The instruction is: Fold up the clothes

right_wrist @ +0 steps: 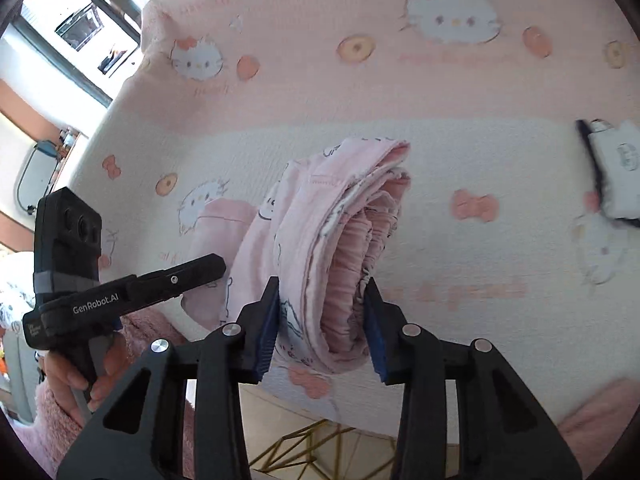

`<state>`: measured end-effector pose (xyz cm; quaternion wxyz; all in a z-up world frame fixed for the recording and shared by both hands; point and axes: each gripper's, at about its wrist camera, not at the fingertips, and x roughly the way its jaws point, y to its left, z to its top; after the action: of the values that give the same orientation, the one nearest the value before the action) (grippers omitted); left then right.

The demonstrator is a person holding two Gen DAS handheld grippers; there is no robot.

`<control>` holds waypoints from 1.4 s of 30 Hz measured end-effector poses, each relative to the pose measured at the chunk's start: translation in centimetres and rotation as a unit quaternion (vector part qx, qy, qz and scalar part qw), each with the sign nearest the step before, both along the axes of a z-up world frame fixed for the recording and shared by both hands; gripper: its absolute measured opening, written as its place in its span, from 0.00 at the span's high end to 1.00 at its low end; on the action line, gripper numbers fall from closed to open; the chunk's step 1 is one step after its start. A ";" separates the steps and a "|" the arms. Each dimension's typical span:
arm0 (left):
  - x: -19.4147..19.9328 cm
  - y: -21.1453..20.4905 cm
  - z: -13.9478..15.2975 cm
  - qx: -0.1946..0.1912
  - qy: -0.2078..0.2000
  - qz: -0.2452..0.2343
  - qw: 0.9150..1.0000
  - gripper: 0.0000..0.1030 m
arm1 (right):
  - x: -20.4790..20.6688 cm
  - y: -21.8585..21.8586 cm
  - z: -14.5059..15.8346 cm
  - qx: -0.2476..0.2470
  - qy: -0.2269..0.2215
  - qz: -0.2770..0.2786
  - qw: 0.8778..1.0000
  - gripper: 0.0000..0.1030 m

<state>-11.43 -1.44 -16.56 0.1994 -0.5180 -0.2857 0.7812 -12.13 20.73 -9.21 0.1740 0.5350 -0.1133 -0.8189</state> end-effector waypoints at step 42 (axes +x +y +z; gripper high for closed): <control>-15.7 35.1 -3.6 -0.174 0.104 -0.184 0.962 0.61 | -7.4 42.8 -1.6 0.070 0.046 -0.243 0.966 0.51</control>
<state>-27.15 33.65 -20.18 0.2750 -0.5041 -0.0229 0.8184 -19.52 63.49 -10.83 -0.0637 0.4639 -0.1741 -0.8663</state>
